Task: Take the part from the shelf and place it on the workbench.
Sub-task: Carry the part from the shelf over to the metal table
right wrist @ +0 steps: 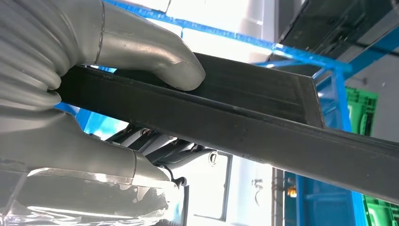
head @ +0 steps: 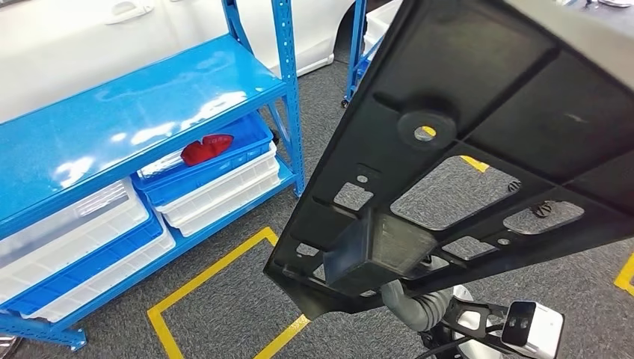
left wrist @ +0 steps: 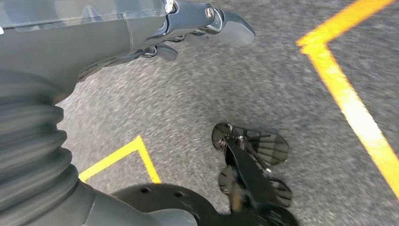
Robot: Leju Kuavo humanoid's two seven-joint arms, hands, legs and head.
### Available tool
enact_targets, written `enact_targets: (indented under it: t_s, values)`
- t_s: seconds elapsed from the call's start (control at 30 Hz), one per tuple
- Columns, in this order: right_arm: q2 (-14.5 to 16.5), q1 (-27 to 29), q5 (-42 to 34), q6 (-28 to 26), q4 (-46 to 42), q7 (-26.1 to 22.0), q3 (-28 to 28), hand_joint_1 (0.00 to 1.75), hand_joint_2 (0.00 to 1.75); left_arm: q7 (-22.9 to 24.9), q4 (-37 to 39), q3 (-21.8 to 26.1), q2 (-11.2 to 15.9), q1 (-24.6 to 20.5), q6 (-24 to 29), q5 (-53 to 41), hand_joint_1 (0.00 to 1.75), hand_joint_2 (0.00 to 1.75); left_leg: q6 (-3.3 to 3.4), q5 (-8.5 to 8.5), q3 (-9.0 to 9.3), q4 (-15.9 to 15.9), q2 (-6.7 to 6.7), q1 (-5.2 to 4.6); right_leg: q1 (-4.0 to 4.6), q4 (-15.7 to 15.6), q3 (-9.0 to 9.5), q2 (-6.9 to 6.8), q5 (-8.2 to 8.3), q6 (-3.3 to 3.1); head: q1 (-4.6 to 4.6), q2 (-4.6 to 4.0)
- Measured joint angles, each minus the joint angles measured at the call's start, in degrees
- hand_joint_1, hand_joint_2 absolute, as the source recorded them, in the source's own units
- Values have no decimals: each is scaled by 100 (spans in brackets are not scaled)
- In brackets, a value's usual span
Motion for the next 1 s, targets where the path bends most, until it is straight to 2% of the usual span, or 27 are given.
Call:
enact_targets:
  t_s: [0.03,0.07,0.1,0.17,0.2,0.23,0.3,0.33,0.37,0.4,0.43,0.47,0.53,0.57,0.6,0.67,0.7,0.73,0.8,0.87,0.9,0.93,0.97,1.0]
  values:
    - [8,-11,-10,10,24,-1,-6,175,175,-42,0,3,-2,-2,-10,8,0,175,27,126,151,-343,-145,3,-5,13,-14,66,8,24,5,0]
    - [16,-24,-31,33,51,-2,-20,175,175,-78,0,8,-2,-1,-21,15,0,175,49,178,236,-549,-260,0,-19,21,-37,125,20,58,8,0]
    - [22,-36,-59,64,79,-3,-44,175,175,-109,0,12,-2,0,-30,20,0,175,64,172,261,-626,-321,-8,-36,21,-62,186,38,100,10,1]
    - [30,-56,-114,138,127,-4,-115,175,175,-155,0,17,-4,-1,-34,24,0,175,105,209,278,-685,-212,-5,-58,12,-94,301,74,186,10,0]
    - [31,-66,-131,168,145,-5,-159,175,175,-172,-1,17,-3,-7,-34,23,0,175,136,241,296,-731,-140,6,-47,50,-120,259,51,215,15,0]
    - [33,-88,-140,191,162,-6,-200,175,175,-183,-1,18,-2,-13,-34,22,0,175,172,272,313,-778,-57,22,-33,178,-187,145,-35,236,30,0]
    - [45,-147,-146,215,196,-8,-263,175,175,-187,-2,22,7,-16,-34,20,0,175,211,305,320,-823,112,12,-14,785,-479,-201,-384,264,58,0]
    - [56,-178,-145,212,215,-8,-283,175,175,-179,-2,25,11,-12,-34,15,0,175,217,306,311,-820,201,0,-24,1170,-660,-313,-566,276,68,0]
    - [66,-207,-143,200,238,-7,-300,175,175,-165,-2,27,19,-9,-34,11,0,175,215,304,302,-814,285,-11,-35,1467,-791,-376,-676,286,69,0]
    - [73,-243,-141,174,263,-7,-314,175,175,-145,-2,29,29,-11,-34,5,0,175,213,301,294,-808,369,-18,-45,1579,-829,-408,-683,291,70,1]
    - [76,-288,-139,136,286,-5,-326,175,175,-126,-2,30,39,-21,-34,-1,0,175,206,296,288,-801,446,-21,-51,1461,-745,-432,-589,289,70,1]
    - [77,-338,-137,94,306,-4,-337,175,175,-110,-2,30,50,-39,-34,-4,0,175,197,290,287,-793,511,-22,-54,1150,-557,-476,-430,280,72,1]
    - [79,-430,-134,14,331,-2,-355,175,175,-94,-2,29,74,-76,-30,-10,0,175,158,265,298,-768,615,-38,-27,356,-97,-719,-170,233,71,0]
    - [83,-465,-131,-16,341,-3,-363,175,175,-93,-3,30,90,-88,-26,-11,0,175,130,252,303,-756,654,-51,-6,105,39,-809,-117,198,68,0]
    - [87,-490,-120,-50,352,-4,-371,175,175,-94,-3,29,110,-96,-21,-12,0,175,100,239,308,-746,698,-65,13,-20,99,-862,-112,164,67,0]
    - [94,-512,-71,-121,376,-6,-391,175,175,-99,-4,30,148,-105,-16,-19,0,175,38,218,320,-738,792,-70,29,-37,81,-752,-104,101,66,0]
    - [99,-516,-38,-161,385,-7,-402,175,175,-103,-5,29,170,-113,-18,-32,0,175,4,177,314,-703,764,-59,22,-47,79,-694,-92,73,63,0]
    - [110,-527,-9,-192,392,-7,-411,175,175,-108,-5,28,187,-118,-21,-44,0,175,-25,86,272,-588,669,-45,14,-59,79,-635,-79,41,56,1]
    - [146,-550,46,-260,405,-7,-420,175,175,-115,-7,25,219,-119,-39,-77,0,175,-64,-266,7,16,377,-20,0,-73,76,-517,-58,-12,33,0]
    - [170,-555,114,-349,423,-7,-420,175,175,-114,-7,21,243,-103,-64,-105,0,175,-73,-584,-374,811,245,-16,14,-68,69,-375,-51,-38,22,-1]
    - [173,-550,153,-404,431,-7,-420,175,175,-112,-7,18,260,-95,-73,-118,0,175,-69,-602,-488,1018,230,-16,22,-64,70,-294,-50,-41,21,-1]
    - [173,-546,190,-457,436,-7,-420,175,175,-109,-7,14,276,-91,-78,-126,0,175,-57,-492,-495,984,220,-16,28,-58,75,-211,-49,-41,21,-1]
    - [173,-544,223,-503,439,-7,-420,175,175,-104,-7,9,293,-93,-79,-128,0,175,-38,-286,-400,728,195,-16,31,-51,84,-129,-51,-39,21,-1]
    - [173,-543,242,-535,440,-7,-420,175,175,-96,-7,6,308,-97,-78,-126,0,175,-13,-37,-239,330,116,-15,29,-45,91,-54,-54,-35,20,-1]
